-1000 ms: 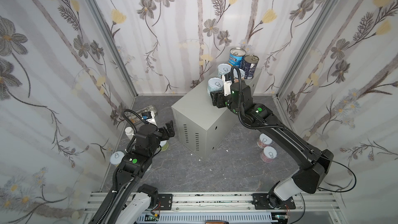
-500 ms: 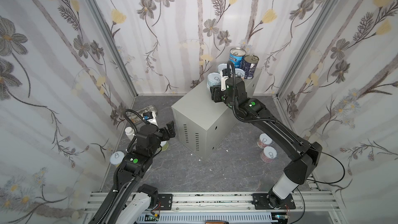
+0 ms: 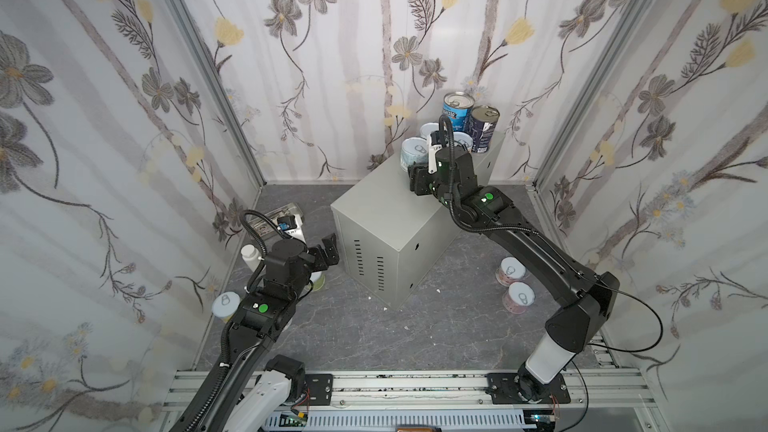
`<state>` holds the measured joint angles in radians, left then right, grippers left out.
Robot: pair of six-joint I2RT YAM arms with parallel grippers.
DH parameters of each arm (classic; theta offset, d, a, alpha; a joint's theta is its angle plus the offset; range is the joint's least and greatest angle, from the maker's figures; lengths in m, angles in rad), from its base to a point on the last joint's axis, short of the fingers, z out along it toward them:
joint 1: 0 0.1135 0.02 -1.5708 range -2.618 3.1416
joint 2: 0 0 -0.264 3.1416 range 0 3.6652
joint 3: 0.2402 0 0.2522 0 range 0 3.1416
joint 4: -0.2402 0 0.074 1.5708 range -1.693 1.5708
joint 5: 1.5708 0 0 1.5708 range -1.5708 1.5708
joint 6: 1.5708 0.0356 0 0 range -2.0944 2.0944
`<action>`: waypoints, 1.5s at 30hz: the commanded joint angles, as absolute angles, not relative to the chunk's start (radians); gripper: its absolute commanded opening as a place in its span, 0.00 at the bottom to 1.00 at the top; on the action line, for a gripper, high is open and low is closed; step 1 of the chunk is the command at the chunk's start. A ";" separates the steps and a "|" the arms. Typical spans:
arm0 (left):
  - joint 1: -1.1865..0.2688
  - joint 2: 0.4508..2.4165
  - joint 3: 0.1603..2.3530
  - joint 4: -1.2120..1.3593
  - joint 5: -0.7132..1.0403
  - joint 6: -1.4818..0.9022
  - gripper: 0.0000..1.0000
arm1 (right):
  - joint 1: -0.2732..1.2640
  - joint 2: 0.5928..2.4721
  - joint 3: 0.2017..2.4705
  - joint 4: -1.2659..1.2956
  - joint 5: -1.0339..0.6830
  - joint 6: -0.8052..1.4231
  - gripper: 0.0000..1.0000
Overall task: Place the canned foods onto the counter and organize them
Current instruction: 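Push the light-blue can toward the other cans with the right gripper, then withdraw the right gripper down toward the pink-print floor can while the left lowers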
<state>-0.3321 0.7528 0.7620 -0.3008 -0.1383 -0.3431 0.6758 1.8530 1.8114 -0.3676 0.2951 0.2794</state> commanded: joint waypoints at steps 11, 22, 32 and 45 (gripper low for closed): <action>-0.302 0.726 0.878 -0.340 -0.140 -0.367 1.00 | 0.697 1.602 1.648 -0.321 0.292 0.210 0.81; -0.302 0.650 0.951 -0.458 -0.185 -0.344 1.00 | 0.685 1.223 1.319 -0.348 0.360 0.218 0.88; -0.302 0.573 0.769 -0.475 -0.174 -0.454 1.00 | 0.548 0.972 1.023 -0.412 0.259 0.289 0.95; -0.302 0.544 0.659 -0.463 -0.172 -0.577 1.00 | 0.378 0.883 0.632 -0.278 0.271 0.405 1.00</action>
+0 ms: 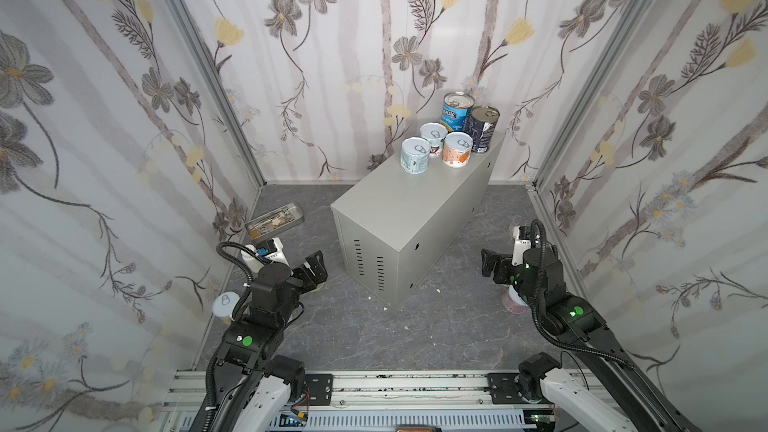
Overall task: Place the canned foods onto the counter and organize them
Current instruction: 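Withdraw the right gripper down toward the pink-print floor can while the left lowers, then lower the right gripper over the pink-print can and close it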
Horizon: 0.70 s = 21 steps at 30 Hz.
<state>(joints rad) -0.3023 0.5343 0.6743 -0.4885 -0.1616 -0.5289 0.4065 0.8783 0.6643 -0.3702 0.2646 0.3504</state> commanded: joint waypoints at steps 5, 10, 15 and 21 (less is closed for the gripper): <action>-0.303 0.559 0.584 -0.374 -0.124 -0.649 1.00 | 0.327 0.888 0.543 -0.171 0.271 0.485 1.00; -0.303 0.572 0.515 -0.316 -0.134 -0.672 1.00 | 0.275 0.957 0.516 -0.136 0.299 0.517 1.00; -0.304 0.568 0.418 -0.244 -0.130 -0.711 1.00 | 0.226 1.013 0.495 -0.097 0.307 0.533 1.00; -0.306 0.578 0.359 -0.195 -0.159 -0.710 1.00 | 0.175 1.080 0.478 -0.049 0.320 0.551 1.00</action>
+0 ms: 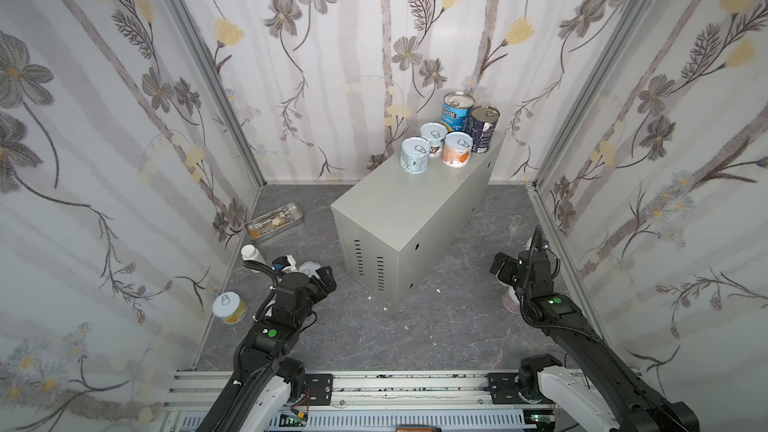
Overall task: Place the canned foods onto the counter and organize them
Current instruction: 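Lower the right gripper over the pink-print can and close it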
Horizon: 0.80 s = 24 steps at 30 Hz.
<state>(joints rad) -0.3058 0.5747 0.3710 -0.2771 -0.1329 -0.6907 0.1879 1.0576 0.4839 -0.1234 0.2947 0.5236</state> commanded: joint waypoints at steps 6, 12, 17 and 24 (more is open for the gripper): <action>-0.308 0.637 0.350 -0.156 -0.161 -0.706 1.00 | 0.149 1.183 0.479 -0.014 0.352 0.565 1.00; -0.310 0.684 0.325 -0.095 -0.148 -0.703 1.00 | 0.117 1.256 0.494 -0.005 0.373 0.584 1.00; -0.310 0.723 0.310 -0.052 -0.134 -0.699 1.00 | 0.113 1.314 0.525 -0.006 0.372 0.592 1.00; -0.310 0.749 0.302 -0.022 -0.127 -0.698 1.00 | 0.109 1.439 0.604 -0.025 0.344 0.586 1.00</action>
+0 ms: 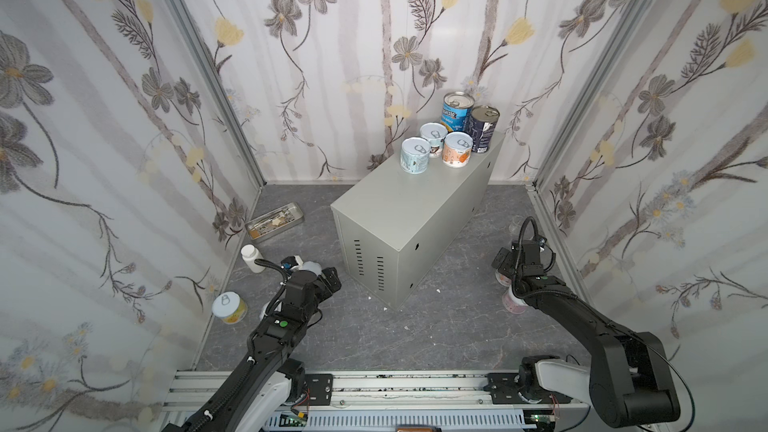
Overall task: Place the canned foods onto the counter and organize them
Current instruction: 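Lower the right gripper over the pink-print can and close it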
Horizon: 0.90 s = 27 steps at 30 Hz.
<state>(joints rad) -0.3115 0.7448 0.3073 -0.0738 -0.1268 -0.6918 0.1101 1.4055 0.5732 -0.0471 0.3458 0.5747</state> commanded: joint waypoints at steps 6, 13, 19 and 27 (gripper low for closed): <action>-0.311 0.744 0.282 -0.004 -0.130 -0.703 1.00 | 0.109 1.533 0.667 -0.059 0.320 0.573 1.00; -0.311 0.746 0.272 0.015 -0.124 -0.703 1.00 | 0.109 1.623 0.704 -0.080 0.253 0.550 0.96; -0.310 0.750 0.279 0.020 -0.116 -0.693 1.00 | 0.123 1.653 0.734 -0.107 0.209 0.535 0.94; -0.311 0.753 0.279 0.027 -0.118 -0.687 1.00 | 0.188 1.679 0.746 -0.138 0.220 0.510 0.93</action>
<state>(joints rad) -0.3115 0.7525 0.2745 -0.0105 -0.1184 -0.6872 0.1707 1.6680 0.7357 -0.1295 0.2184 0.5297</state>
